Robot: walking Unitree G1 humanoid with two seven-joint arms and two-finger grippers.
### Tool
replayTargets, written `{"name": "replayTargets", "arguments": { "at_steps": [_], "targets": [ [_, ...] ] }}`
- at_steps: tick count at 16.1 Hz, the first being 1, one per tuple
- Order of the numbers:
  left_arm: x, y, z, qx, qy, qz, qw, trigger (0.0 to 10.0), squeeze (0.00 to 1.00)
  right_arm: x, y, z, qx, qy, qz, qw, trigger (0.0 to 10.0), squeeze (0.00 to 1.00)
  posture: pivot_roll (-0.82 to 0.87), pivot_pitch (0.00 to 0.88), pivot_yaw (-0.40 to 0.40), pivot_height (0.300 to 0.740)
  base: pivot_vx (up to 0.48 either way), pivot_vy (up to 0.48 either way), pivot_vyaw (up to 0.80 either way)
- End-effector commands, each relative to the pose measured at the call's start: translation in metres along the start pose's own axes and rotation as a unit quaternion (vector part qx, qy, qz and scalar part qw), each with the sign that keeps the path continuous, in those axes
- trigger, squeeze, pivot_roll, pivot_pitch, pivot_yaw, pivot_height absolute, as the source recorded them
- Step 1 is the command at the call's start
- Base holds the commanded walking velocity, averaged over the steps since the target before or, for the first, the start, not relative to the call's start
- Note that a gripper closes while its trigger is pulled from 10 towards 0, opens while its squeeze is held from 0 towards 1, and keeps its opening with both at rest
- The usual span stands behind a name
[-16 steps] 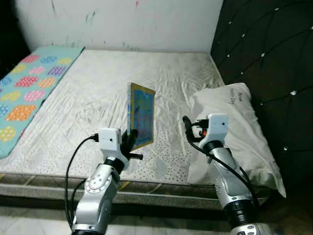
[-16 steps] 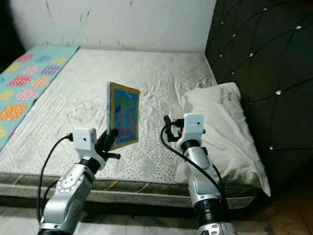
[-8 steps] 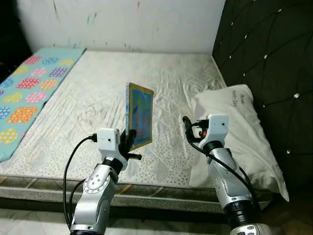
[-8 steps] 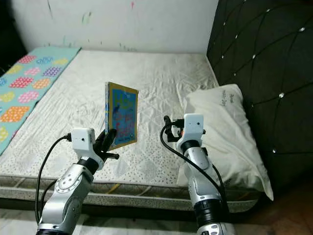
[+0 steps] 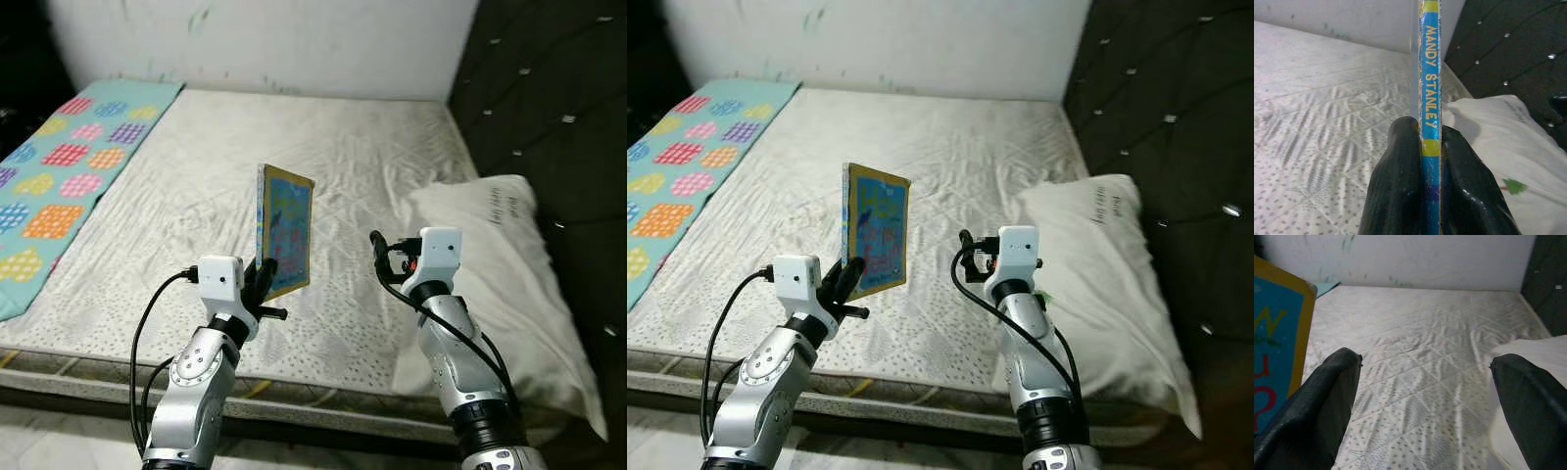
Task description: Clean up the room
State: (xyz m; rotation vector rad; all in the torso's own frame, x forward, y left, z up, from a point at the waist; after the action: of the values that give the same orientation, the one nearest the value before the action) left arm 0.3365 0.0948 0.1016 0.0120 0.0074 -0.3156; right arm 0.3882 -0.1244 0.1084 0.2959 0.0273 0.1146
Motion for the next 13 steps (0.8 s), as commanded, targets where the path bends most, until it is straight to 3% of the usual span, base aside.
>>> {"name": "replayTargets", "arguments": {
  "at_steps": [1,4,13],
  "targets": [
    [0.0023,0.0000,0.0169,0.004,-0.031,-0.001,1.000,10.0,0.00,0.0013,-0.0008,0.0022,-0.003,-0.001,-0.001,1.000,10.0,0.00,-0.11,0.000,0.004,0.740,0.341,0.000,0.00],
    [0.0023,0.0000,0.0155,0.001,-0.027,-0.002,1.000,10.0,0.00,0.0011,-0.0020,0.0015,-0.003,0.000,-0.004,1.000,10.0,0.00,-0.11,0.000,0.005,0.740,0.263,0.000,0.00],
    [0.0027,-0.0007,0.0150,-0.003,-0.025,0.000,1.000,10.0,0.00,0.0013,-0.0040,-0.0008,0.002,0.004,-0.008,1.000,10.0,0.00,-0.11,0.000,0.006,0.740,0.000,0.000,-0.08]
  ]
}}
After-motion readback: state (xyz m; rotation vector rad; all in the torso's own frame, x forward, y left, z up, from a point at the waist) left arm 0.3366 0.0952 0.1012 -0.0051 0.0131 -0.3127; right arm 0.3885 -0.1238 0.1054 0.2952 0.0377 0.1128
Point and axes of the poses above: a point about 5 cm out from each wrist's last joint towards the gripper, its own x axis pointing out of the wrist towards the gripper, its own z axis along the axis of the wrist's last joint, y = z × x, the point moved 6 cm from there along x, pointing out of the wrist towards the gripper, and after that the axes turned 14 degrees about x, right-handed, at the moved point
